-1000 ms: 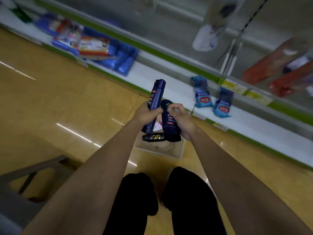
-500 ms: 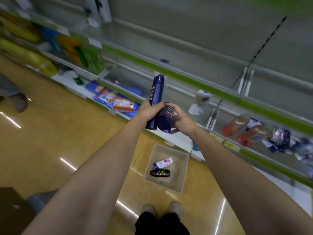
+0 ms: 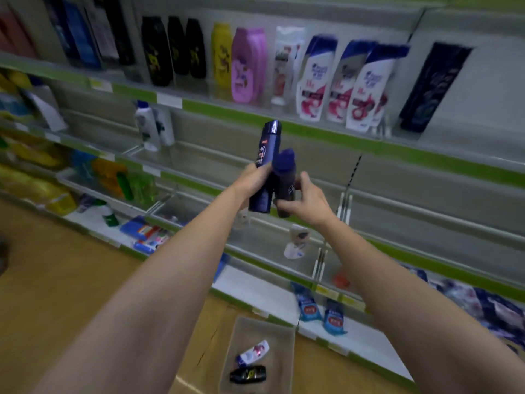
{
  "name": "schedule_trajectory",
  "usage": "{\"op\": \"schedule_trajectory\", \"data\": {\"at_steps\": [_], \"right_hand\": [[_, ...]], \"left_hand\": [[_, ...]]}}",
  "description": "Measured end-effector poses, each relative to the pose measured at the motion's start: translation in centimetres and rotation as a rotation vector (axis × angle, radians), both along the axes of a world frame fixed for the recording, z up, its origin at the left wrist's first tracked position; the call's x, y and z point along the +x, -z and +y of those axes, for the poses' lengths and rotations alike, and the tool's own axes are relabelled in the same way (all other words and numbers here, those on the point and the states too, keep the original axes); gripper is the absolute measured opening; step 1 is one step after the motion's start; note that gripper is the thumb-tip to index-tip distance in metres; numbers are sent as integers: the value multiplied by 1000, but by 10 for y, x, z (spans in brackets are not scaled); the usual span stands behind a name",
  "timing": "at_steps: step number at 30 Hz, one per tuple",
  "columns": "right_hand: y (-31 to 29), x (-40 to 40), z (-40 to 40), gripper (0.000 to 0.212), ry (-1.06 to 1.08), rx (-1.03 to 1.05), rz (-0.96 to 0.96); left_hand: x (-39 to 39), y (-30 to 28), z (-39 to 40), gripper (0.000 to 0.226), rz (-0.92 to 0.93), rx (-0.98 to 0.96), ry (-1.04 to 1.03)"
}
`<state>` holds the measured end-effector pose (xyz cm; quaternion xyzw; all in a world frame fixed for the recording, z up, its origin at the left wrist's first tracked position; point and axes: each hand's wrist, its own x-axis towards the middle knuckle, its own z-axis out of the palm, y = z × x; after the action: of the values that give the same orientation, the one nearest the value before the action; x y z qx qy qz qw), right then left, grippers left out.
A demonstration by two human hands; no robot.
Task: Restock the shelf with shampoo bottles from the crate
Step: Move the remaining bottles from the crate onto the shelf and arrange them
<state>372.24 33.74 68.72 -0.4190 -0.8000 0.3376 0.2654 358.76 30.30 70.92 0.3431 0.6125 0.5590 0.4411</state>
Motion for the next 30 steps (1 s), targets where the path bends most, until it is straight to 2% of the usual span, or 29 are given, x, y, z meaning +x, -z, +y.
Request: {"op": "schedule_trajectory", "data": {"at_steps": [1, 4, 6, 11, 18, 21, 25, 30], "right_hand": [[-9, 5, 2, 46, 41, -11, 34], [-33, 22, 9, 55, 147, -43, 96], [-49, 37, 17, 59, 176, -67, 164], [-91, 76, 45, 56, 237, -15, 183], [-121, 130, 84, 65, 415, -120, 260], [-130, 154, 106, 60, 411, -159, 356], [-140, 182, 132, 48, 404, -162, 417], [-145, 199, 173, 47, 389, -122, 406]], "left_hand": [[6, -9, 5, 45, 10, 23, 3], [22, -32, 14, 29, 66, 88, 62], [33, -45, 17, 30, 128, 118, 97], [64, -80, 30, 60, 220, 206, 147], [123, -112, 67, 64, 338, 234, 206], [144, -117, 90, 59, 354, 238, 191], [165, -124, 119, 64, 405, 223, 152], [191, -125, 145, 58, 473, 249, 67]]}}
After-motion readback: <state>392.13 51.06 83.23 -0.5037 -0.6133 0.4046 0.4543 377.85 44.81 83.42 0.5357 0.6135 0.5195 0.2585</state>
